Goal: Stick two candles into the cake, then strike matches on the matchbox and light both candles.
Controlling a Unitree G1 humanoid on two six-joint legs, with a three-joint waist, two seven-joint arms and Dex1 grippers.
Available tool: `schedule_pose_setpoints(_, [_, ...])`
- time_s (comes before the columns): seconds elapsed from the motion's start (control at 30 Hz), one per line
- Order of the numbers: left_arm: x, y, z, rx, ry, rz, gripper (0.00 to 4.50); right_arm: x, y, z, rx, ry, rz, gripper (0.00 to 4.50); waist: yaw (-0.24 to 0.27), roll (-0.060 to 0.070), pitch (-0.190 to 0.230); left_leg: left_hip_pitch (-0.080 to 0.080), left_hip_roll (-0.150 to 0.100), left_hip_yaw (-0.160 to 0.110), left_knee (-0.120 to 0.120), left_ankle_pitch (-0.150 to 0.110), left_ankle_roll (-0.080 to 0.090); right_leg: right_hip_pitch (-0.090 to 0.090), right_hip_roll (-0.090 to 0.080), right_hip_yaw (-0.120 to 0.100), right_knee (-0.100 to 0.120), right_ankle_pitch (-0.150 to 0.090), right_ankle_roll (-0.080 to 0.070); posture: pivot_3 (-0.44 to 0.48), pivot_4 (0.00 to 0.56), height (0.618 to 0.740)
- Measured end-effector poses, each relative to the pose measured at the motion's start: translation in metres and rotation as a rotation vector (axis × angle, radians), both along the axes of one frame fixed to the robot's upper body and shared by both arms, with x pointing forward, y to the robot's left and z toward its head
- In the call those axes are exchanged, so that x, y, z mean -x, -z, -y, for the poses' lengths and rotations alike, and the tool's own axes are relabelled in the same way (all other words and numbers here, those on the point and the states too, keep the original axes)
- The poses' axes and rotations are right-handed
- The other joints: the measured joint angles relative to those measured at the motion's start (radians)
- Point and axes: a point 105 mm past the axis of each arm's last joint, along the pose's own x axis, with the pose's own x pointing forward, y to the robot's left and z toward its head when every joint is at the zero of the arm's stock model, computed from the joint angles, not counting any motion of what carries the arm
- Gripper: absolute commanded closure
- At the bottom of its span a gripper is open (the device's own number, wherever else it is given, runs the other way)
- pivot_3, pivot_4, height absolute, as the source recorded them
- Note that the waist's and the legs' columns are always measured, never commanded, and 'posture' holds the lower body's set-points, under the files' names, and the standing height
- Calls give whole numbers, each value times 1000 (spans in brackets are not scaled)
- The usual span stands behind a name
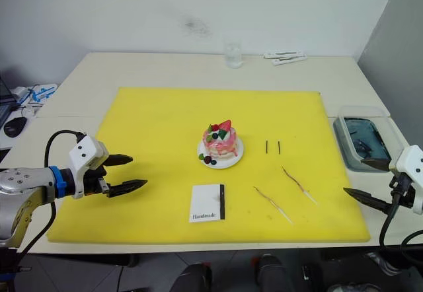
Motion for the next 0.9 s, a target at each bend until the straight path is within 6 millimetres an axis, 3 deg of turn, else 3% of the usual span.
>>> schedule_pose_setpoints(0.9, [9, 4, 4, 70, 86, -86, 0, 1, -1, -1, 0, -10, -2, 16, 0, 0, 0, 0, 0, 0, 0, 0, 0, 0, 0, 0, 0, 0, 0, 0, 150, 740])
